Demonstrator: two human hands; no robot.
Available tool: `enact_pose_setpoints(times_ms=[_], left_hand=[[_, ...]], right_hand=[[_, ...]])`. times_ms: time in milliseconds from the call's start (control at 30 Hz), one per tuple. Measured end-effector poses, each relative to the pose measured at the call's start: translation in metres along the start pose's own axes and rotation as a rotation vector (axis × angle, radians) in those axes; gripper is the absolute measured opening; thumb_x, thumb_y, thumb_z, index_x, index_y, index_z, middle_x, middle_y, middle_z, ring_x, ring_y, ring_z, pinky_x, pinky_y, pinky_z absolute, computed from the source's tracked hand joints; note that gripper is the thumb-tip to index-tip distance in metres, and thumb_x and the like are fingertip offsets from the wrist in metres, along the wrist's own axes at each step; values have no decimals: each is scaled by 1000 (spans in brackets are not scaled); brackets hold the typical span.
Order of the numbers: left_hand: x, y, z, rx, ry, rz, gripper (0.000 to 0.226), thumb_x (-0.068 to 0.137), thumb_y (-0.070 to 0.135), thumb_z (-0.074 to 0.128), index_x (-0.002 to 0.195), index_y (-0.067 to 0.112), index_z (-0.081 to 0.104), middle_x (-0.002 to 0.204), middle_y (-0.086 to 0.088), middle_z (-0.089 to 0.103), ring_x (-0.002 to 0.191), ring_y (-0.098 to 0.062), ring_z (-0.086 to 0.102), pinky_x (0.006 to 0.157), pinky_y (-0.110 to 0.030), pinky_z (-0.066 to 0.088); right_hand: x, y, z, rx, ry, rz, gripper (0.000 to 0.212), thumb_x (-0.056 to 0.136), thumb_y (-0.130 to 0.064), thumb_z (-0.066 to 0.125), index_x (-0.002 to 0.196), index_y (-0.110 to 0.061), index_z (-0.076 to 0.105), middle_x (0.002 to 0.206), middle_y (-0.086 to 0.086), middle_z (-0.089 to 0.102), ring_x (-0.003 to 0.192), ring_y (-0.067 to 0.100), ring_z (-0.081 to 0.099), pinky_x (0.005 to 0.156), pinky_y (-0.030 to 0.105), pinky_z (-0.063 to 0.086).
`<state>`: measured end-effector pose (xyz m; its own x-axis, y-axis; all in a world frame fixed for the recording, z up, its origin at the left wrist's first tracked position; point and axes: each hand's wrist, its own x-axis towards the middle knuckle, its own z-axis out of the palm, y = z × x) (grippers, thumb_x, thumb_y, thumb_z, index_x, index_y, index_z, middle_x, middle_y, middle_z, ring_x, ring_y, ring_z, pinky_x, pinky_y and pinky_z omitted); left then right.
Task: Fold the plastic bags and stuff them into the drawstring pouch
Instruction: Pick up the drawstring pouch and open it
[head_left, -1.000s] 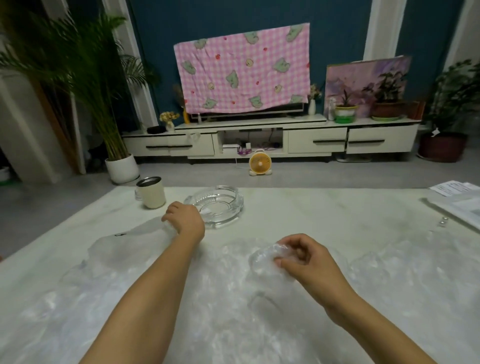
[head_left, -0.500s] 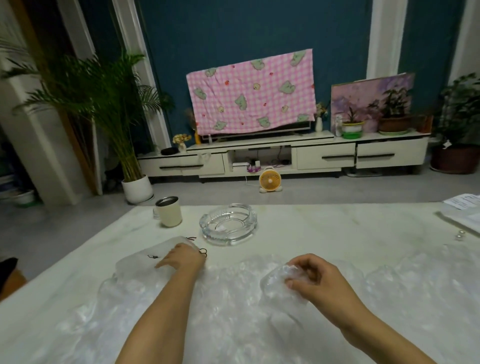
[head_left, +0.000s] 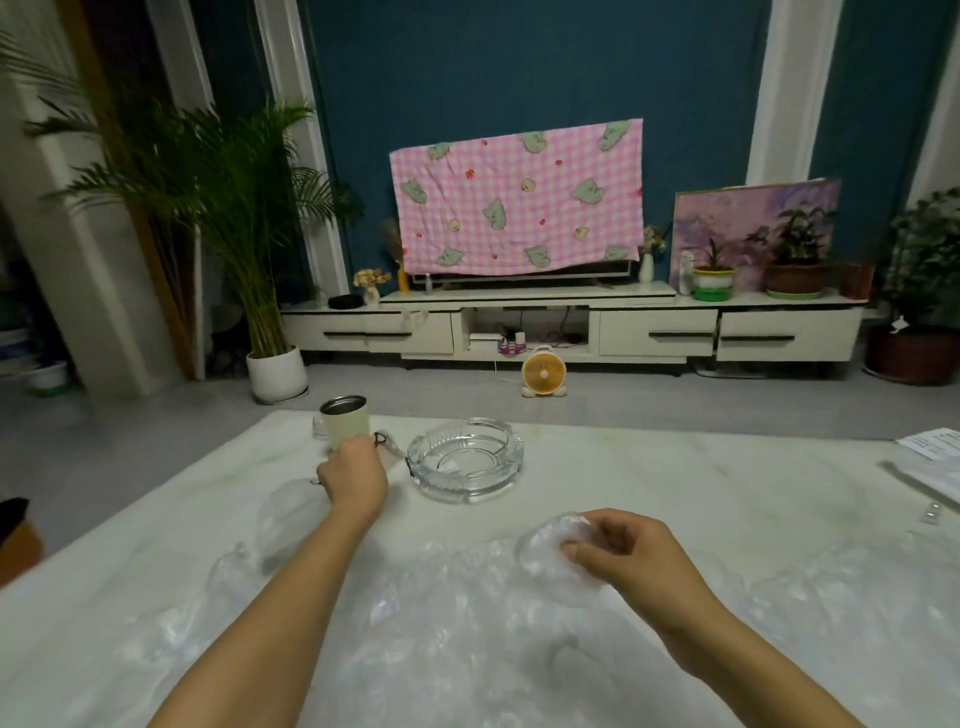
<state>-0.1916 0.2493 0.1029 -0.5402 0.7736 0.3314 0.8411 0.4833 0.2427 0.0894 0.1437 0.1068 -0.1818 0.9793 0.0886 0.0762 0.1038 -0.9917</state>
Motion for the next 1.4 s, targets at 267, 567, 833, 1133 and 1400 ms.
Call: enact_pose_setpoints(times_ms=[267,567,833,1133,1400], left_hand=[[-89,4,-97,-404,653,668,8,83,4,61,77,3,67,66,-10,65,54,-27,59,49,-28,40],[-223,19,-128,-750,451,983,34,97,25,42,93,1,67,87,-9,68,84,-10,58,83,-10,42],[-292,39,-150,-928,346,929,28,91,20,46,92,1,66,82,-6,65,75,-8,56,65,-14,45],[-336,63,-159,-1181,-3,964,13,88,33,50,85,25,60,83,9,64,72,-12,64,65,-29,52],[-329,95,-196,-859,-510,725,76,65,77,35,79,8,66,76,-6,68,70,-20,64,55,-30,51]], right_hand=[[-36,-52,0,-91,-35,-261,10,84,-7,67,89,-14,70,108,-11,66,88,9,62,70,15,48],[-115,-65,-24,-741,10,-602,18,93,-18,55,110,-13,60,131,-3,52,115,15,53,92,18,40],[-195,-37,-55,-846,315,-783,12,81,-8,61,91,-14,59,129,6,46,81,22,62,60,32,55],[-217,-37,-99,-879,209,-721,11,90,-15,56,101,-12,58,150,2,28,77,23,62,63,26,43],[-217,-38,-116,-1048,238,-868,9,76,-7,58,85,-8,59,97,11,56,51,26,53,41,24,36]])
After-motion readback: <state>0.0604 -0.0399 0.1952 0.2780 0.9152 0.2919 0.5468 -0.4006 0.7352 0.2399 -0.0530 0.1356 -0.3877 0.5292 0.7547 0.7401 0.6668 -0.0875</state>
